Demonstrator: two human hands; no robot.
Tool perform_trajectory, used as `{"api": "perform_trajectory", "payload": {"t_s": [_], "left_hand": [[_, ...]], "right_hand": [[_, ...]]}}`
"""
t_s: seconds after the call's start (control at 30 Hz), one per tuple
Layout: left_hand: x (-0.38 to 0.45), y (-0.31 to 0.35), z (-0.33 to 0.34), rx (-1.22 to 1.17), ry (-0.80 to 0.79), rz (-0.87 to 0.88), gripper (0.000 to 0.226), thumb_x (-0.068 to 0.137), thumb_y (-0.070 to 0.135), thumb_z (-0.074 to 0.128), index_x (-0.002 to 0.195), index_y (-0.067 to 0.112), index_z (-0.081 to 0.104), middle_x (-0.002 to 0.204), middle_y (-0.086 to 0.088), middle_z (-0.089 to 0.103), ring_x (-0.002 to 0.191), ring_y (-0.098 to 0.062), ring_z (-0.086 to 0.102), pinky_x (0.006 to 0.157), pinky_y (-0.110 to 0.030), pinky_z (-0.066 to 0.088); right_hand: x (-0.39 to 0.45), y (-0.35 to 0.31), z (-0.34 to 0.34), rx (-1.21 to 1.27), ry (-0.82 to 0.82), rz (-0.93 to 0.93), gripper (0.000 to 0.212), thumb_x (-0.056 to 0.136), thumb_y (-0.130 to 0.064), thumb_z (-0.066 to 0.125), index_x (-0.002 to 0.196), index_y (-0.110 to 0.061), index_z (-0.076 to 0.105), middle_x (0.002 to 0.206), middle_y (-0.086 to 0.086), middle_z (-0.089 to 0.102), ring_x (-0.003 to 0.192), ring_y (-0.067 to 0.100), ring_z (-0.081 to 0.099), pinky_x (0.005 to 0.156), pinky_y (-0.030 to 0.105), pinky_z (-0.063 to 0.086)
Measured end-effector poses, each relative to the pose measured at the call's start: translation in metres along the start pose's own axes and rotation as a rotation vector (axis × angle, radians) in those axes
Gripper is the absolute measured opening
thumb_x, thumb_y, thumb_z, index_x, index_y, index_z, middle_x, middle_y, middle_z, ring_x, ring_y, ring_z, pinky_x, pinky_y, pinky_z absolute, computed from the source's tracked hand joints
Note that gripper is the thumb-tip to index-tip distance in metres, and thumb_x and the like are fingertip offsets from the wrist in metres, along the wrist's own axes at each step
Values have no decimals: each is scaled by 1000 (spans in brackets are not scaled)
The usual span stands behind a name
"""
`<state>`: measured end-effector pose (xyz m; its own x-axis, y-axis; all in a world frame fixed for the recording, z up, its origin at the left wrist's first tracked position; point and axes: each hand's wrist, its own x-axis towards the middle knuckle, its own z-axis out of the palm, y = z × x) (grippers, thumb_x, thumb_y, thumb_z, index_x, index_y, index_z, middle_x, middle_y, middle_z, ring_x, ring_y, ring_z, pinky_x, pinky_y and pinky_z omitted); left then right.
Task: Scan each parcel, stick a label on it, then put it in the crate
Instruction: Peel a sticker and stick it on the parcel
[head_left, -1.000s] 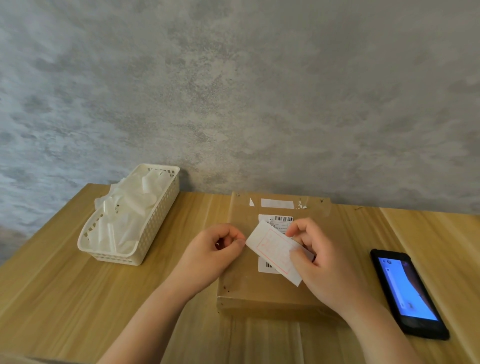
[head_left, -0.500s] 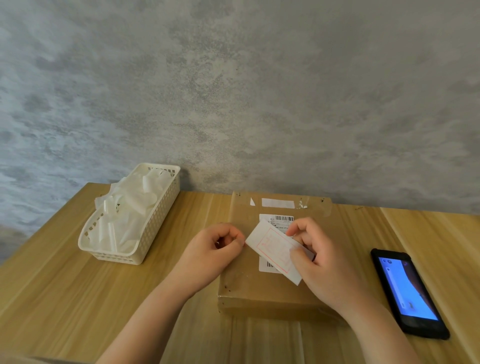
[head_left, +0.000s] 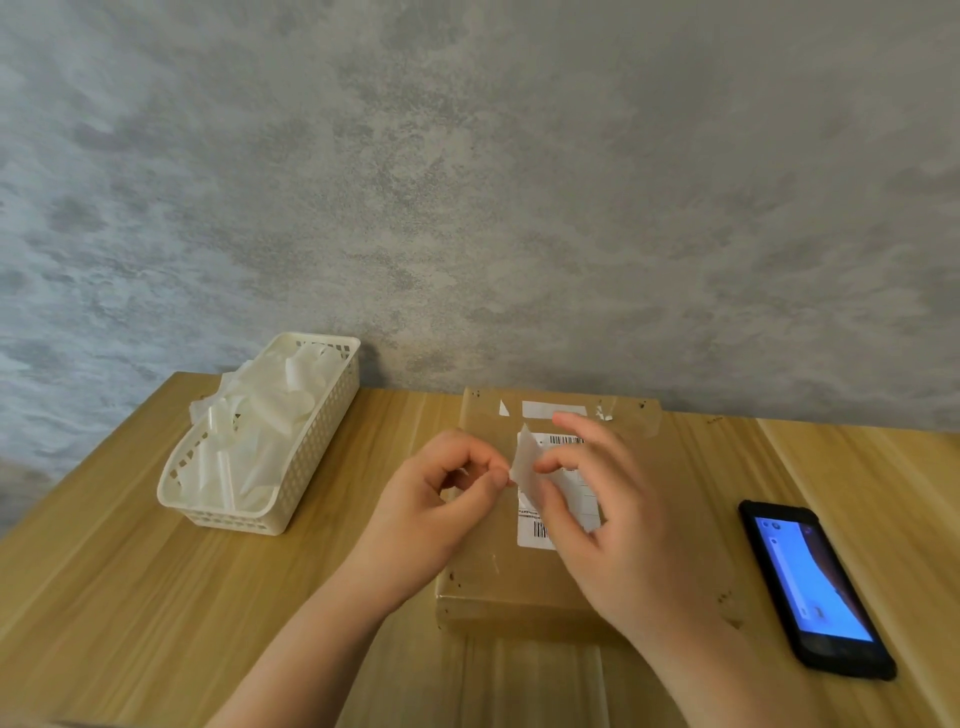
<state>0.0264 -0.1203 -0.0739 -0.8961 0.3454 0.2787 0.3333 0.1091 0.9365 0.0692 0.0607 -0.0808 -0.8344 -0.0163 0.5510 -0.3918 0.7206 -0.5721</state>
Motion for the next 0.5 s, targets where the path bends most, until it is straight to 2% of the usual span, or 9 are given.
{"api": "perform_trajectory", "payload": {"t_s": [0.03,0.1,0.23,0.33,0.5], "left_hand": [[0,3,2,16,7,48,8,84,39,62,83,35,69,85,5,63,82,-14,57,78,-27,45],[0,7,3,42,23,112,7,85,36,63,84,35,70,88,10,63,88,-17,58,81,-31,46],[-3,9,-2,103,34,134,9,85,37,64,86,32,73,89,11,61,90,-18,58,82,-29,47],[-5,8,-7,160,40,136,10,86,36,64,86,31,73,89,10,58,90,-17,58,82,-21,45],[-9,3,-17,207,47,128,11,85,32,63,85,25,71,92,8,60,94,-18,60,84,-21,46]], "right_hand": [[0,-5,2,21,2,-21,17,94,-35,54,101,-25,66,137,-14,53,133,4,44,106,25,37],[0,-16,2,89,0,-23,20,94,-38,53,105,-27,66,132,-17,56,130,5,48,106,29,40],[2,-23,4,168,-20,-20,24,96,-41,54,106,-25,69,118,-20,63,120,5,56,98,28,47],[5,-23,7,224,-38,-15,22,96,-35,54,102,-24,71,104,-21,66,109,8,61,89,29,50],[10,-26,18,346,-55,110,23,91,-36,52,89,-24,72,88,-15,69,95,14,65,79,26,51]]}}
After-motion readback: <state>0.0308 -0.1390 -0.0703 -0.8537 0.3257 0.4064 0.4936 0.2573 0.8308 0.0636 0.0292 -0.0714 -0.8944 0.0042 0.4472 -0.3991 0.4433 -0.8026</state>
